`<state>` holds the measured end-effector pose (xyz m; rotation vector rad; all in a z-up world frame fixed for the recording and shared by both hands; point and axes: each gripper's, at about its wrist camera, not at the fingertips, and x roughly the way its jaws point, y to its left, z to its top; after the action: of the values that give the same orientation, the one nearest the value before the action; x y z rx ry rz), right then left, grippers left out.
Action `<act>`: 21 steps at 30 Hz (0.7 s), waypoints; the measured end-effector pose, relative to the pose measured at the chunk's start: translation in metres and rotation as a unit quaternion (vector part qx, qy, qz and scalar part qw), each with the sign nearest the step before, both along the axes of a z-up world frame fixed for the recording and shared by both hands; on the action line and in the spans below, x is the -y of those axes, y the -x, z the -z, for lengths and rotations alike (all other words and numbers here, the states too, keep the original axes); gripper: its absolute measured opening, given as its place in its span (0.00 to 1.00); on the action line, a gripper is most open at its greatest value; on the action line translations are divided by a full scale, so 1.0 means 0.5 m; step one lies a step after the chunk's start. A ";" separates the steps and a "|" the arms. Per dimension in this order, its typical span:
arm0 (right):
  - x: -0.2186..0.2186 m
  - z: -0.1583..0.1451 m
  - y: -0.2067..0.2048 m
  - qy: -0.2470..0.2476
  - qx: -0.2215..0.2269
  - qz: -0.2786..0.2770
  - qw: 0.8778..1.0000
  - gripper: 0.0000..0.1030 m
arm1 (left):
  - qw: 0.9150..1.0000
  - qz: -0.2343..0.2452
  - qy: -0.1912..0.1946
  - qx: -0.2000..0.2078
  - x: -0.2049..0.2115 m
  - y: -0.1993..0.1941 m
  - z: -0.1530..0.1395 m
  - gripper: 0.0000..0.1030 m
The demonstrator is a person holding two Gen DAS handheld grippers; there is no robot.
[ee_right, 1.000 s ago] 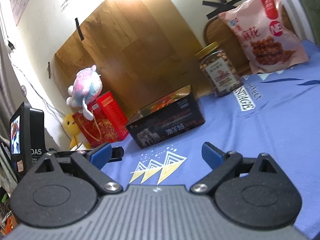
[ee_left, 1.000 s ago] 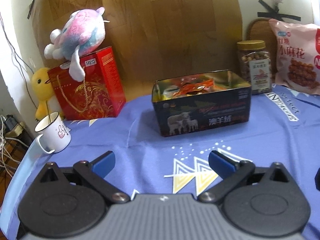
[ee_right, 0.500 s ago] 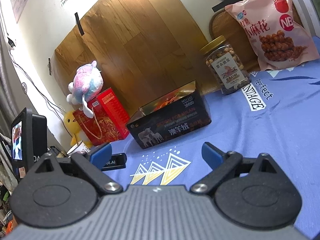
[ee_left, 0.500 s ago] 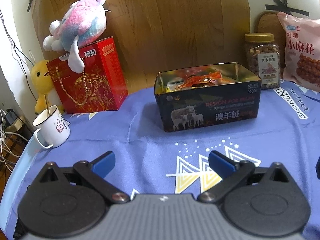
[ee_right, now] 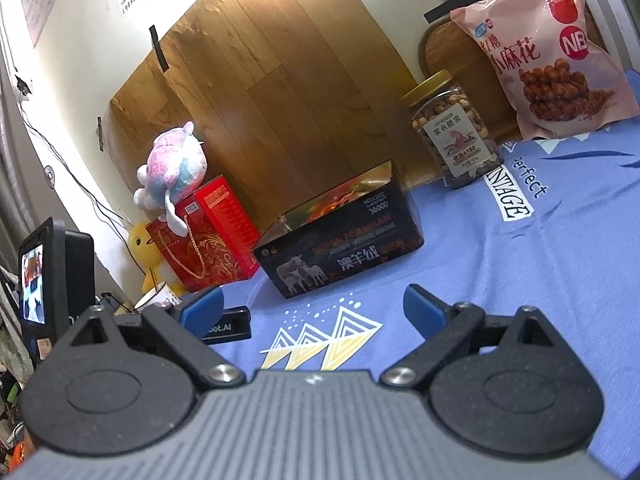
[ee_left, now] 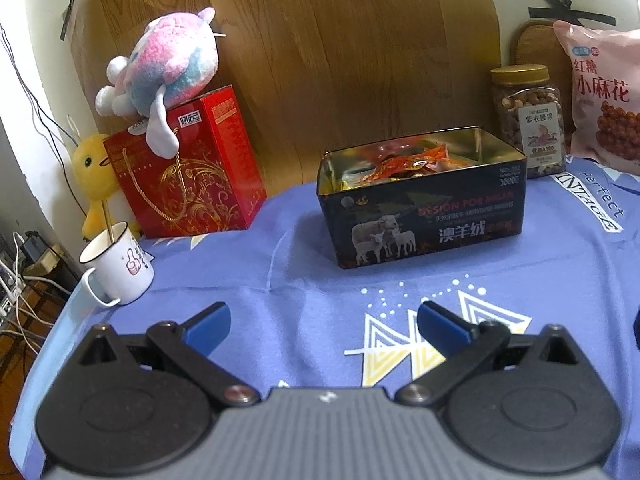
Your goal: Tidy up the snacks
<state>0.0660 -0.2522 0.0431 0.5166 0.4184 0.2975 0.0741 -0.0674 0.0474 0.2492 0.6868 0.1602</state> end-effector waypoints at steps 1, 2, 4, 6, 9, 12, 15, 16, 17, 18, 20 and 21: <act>-0.001 0.001 0.002 -0.001 0.000 0.000 1.000 0.95 | 1.000 0.001 -0.002 0.001 0.000 0.003 0.000 1.00; -0.002 0.001 0.004 -0.002 0.000 0.000 1.000 0.95 | 1.000 0.002 -0.003 0.001 0.001 0.006 -0.001 1.00; -0.005 0.002 0.009 -0.002 0.000 -0.001 1.000 0.95 | 1.000 0.003 -0.004 0.002 0.000 0.010 -0.004 1.00; -0.007 0.001 0.013 -0.002 0.001 -0.001 1.000 0.95 | 1.000 0.003 -0.003 0.005 -0.003 0.015 -0.008 1.00; -0.009 -0.004 0.021 -0.002 0.006 -0.002 1.000 0.95 | 1.000 0.004 -0.002 0.010 -0.004 0.024 -0.014 1.00; -0.012 -0.008 0.027 0.001 0.011 -0.002 1.000 0.95 | 1.000 0.004 -0.002 0.011 -0.005 0.029 -0.015 1.00; -0.015 -0.010 0.031 0.004 0.015 -0.002 1.000 0.95 | 1.000 0.003 -0.003 0.012 -0.006 0.033 -0.016 1.00; -0.016 -0.010 0.031 0.004 0.015 -0.002 1.000 0.95 | 1.000 0.002 -0.003 0.012 -0.007 0.034 -0.015 1.00; -0.016 -0.010 0.032 0.004 0.015 -0.002 1.000 0.95 | 1.000 0.001 -0.004 0.013 -0.008 0.034 -0.015 1.00; -0.016 -0.010 0.032 0.004 0.015 -0.002 1.000 0.95 | 1.000 0.000 -0.004 0.013 -0.010 0.034 -0.015 1.00; -0.016 -0.010 0.032 0.004 0.015 -0.002 1.000 0.95 | 1.000 -0.002 -0.003 0.013 -0.013 0.035 -0.015 1.00; -0.017 -0.010 0.032 0.004 0.015 -0.002 1.000 0.95 | 1.000 -0.003 -0.004 0.014 -0.014 0.036 -0.015 1.00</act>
<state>0.0498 -0.2437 0.0479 0.5029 0.3916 0.3073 0.0563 -0.0603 0.0548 0.2519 0.6587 0.1717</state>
